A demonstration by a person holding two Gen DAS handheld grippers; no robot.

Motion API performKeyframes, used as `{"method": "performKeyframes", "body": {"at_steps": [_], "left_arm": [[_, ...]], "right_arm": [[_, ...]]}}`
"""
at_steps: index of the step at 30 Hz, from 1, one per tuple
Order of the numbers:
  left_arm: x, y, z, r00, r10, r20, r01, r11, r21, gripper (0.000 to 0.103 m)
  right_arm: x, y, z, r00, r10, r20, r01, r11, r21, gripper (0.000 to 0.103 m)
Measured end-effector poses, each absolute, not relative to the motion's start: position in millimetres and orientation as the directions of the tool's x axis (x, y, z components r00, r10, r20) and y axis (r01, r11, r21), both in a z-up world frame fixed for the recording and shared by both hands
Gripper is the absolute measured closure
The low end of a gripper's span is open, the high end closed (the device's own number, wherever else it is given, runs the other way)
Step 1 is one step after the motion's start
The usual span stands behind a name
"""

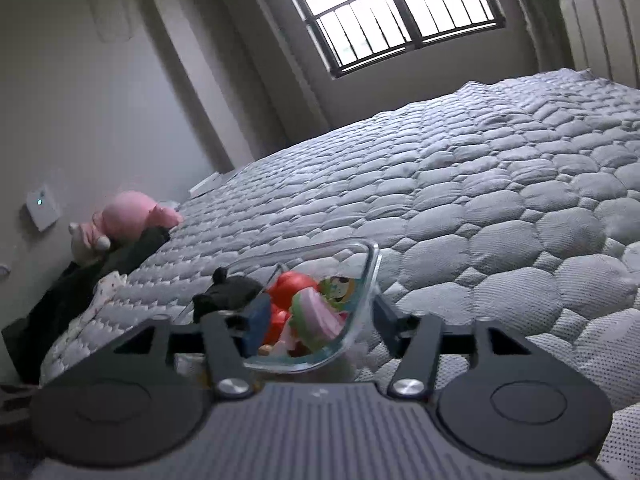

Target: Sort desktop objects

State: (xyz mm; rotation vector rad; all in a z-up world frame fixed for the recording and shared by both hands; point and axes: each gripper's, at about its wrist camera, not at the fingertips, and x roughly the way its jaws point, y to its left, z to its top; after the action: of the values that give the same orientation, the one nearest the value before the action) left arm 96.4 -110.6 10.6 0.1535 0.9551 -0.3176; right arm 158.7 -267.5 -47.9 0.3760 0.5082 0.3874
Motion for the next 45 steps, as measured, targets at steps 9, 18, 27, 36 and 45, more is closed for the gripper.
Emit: {"method": "performKeyframes", "body": {"at_steps": [9,18,27,36,45], "left_arm": [[82,-130,8,0.538,-0.200,-0.819,0.417,0.907,0.053,0.000],[79,-121,5,0.542,-0.169,-0.823,0.400,0.913,0.076,0.000],[86,-111,-3,0.528,-0.148,-0.836,0.363,0.930,0.065,0.000],[92,-96,-10,0.509,-0.132,-0.851,0.317,0.947,0.043,0.000],[94,-83,-8,0.506,-0.140,-0.851,0.318,0.947,0.034,0.000]], "right_arm": [[156,-288,-46,0.814,0.440,-0.378,-0.239,0.849,0.472,0.035],[165,-271,-56,0.786,0.436,-0.438,-0.262,0.877,0.403,0.038],[179,-267,-70,0.771,0.462,-0.438,-0.249,0.852,0.461,0.079],[164,-282,-53,0.815,0.436,-0.381,-0.250,0.859,0.447,0.092],[184,-254,-38,0.784,0.488,-0.383,-0.390,0.868,0.309,0.058]]}}
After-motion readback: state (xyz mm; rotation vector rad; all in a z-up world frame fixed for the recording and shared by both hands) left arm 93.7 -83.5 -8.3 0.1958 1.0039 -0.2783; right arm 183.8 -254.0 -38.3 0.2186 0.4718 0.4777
